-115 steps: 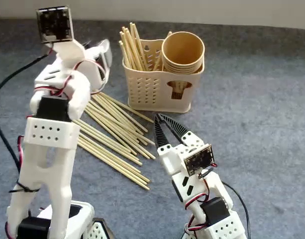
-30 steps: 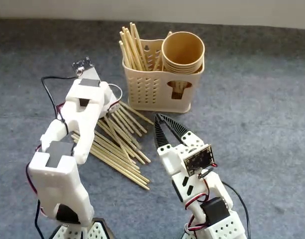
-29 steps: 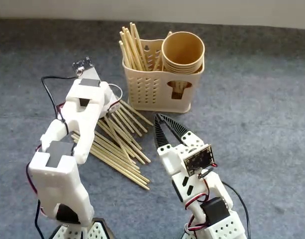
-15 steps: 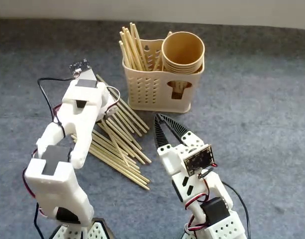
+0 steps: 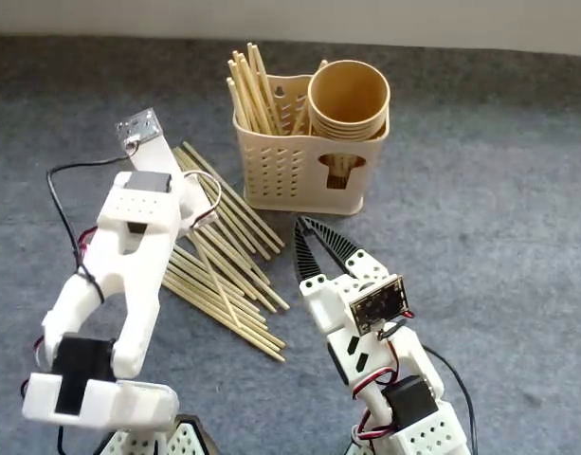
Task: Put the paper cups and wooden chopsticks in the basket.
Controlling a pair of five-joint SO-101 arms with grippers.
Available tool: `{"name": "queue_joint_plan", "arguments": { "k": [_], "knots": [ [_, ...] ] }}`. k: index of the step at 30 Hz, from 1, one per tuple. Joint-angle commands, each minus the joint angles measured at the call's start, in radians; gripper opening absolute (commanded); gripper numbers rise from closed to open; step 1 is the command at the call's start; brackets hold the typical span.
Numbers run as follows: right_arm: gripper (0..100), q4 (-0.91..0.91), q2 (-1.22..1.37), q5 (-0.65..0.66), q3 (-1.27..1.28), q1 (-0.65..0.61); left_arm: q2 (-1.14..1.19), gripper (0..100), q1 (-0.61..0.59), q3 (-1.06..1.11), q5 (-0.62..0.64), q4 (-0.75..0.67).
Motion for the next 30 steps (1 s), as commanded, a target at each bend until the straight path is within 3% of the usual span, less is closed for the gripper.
{"name": "queue_joint_plan", "arguments": {
  "k": [1, 18, 30],
  "knots": [
    [0.6, -0.001, -0.018, 0.014, 0.096, 0.007, -0.147, 0, 0.019, 0.054, -0.011, -0.051],
    [0.6, 0.001, -0.018, 0.014, 0.096, 0.007, -0.590, 0, 0.015, 0.282, -0.054, -0.057],
    [0.6, 0.001, -0.016, 0.014, 0.096, 0.007, -0.862, 0, 0.015, 0.456, -0.084, -0.192]
  ]
}}
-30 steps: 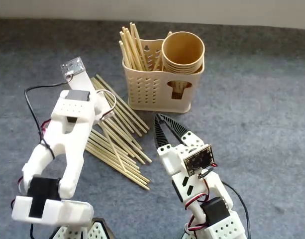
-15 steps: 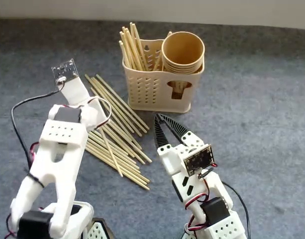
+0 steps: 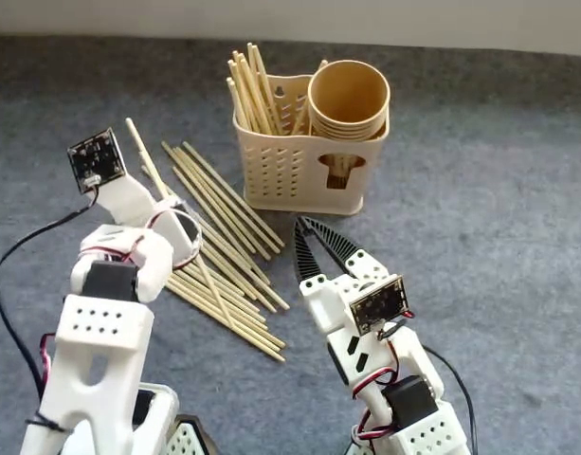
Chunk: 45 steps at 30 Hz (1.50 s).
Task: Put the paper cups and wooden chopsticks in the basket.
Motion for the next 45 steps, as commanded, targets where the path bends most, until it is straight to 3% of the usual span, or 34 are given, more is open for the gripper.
{"name": "queue_joint_plan", "arguments": {
  "k": [1, 7, 24, 29, 37, 45],
  "knots": [
    [0.6, 0.001, -0.016, 0.014, 0.096, 0.007, -0.102, 0, 0.018, 0.007, -0.052, -0.029],
    [0.6, 0.001, -0.015, 0.014, 0.096, 0.007, -0.219, 0, 0.018, -0.005, -0.069, -0.087],
    [0.6, 0.002, -0.013, 0.015, 0.101, 0.007, -0.348, 0, 0.050, -0.027, -0.069, -0.552],
    [0.6, 0.004, -0.013, 0.015, 0.102, -0.005, -0.348, 0, 0.142, -0.070, -0.150, -0.574],
    [0.6, 0.004, -0.013, 0.015, 0.102, -0.004, -0.338, 0, 0.206, -0.182, -0.147, -0.574],
    [0.6, 0.004, -0.013, 0.015, 0.102, -0.004, -0.053, 0, 0.199, -0.398, -0.147, -0.572]
  ]
}}
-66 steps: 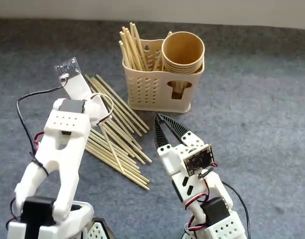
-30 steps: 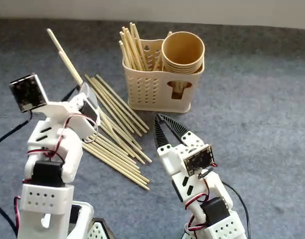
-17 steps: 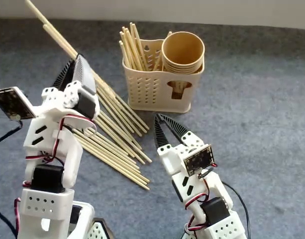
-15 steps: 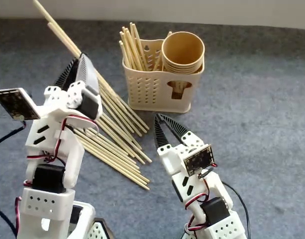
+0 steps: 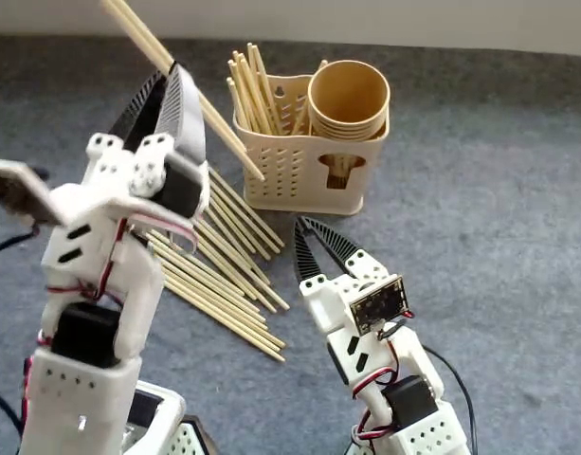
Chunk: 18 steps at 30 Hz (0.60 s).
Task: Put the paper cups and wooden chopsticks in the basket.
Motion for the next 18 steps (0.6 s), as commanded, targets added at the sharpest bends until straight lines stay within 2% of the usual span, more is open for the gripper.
{"name": "queue_joint_plan", "arguments": {
  "k": [1, 12, 18],
  "knots": [
    [0.6, 0.004, -0.013, 0.015, 0.102, -0.002, 0.189, 0, 0.015, -0.183, -0.003, -0.018],
    [0.6, 0.004, -0.013, 0.015, 0.102, -0.002, 0.565, 0, -0.013, -0.495, -0.003, -0.020],
    [0.6, 0.004, -0.013, 0.015, 0.102, -0.002, 0.696, 0, -0.024, -0.581, -0.002, -0.021]
  ]
}}
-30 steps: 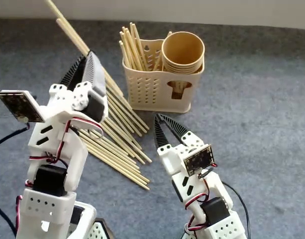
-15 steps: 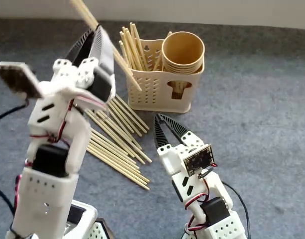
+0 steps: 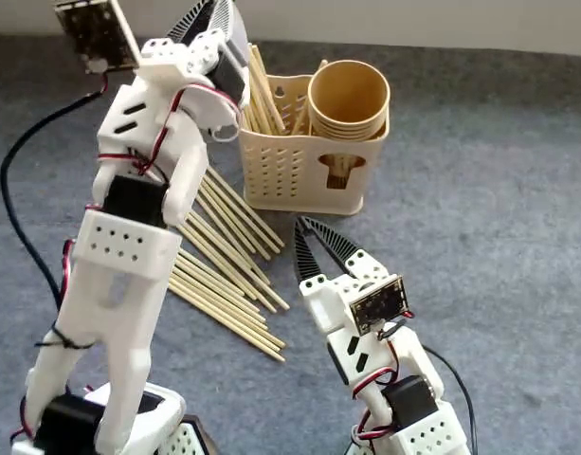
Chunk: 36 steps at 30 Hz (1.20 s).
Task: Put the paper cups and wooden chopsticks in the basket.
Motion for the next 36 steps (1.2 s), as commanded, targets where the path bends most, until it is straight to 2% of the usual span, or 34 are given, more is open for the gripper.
{"name": "queue_joint_plan", "arguments": {
  "k": [1, 12, 15, 19, 36],
  "knots": [
    [0.6, 0.004, -0.013, 0.015, 0.102, -0.002, 0.061, 0, -0.022, -0.105, -0.003, -0.021],
    [0.6, 0.004, -0.013, 0.015, 0.102, -0.002, 0.226, 0, -0.048, -0.202, -0.005, -0.021],
    [0.6, 0.004, -0.013, 0.015, 0.102, -0.002, 0.260, 0, -0.048, -0.189, -0.009, -0.058],
    [0.6, 0.004, -0.013, 0.015, 0.102, -0.002, 0.289, 0, -0.059, -0.148, -0.009, -0.104],
    [0.6, 0.004, -0.013, 0.015, 0.102, -0.002, 0.291, 0, -0.036, 0.142, -0.012, -0.101]
  ]
}}
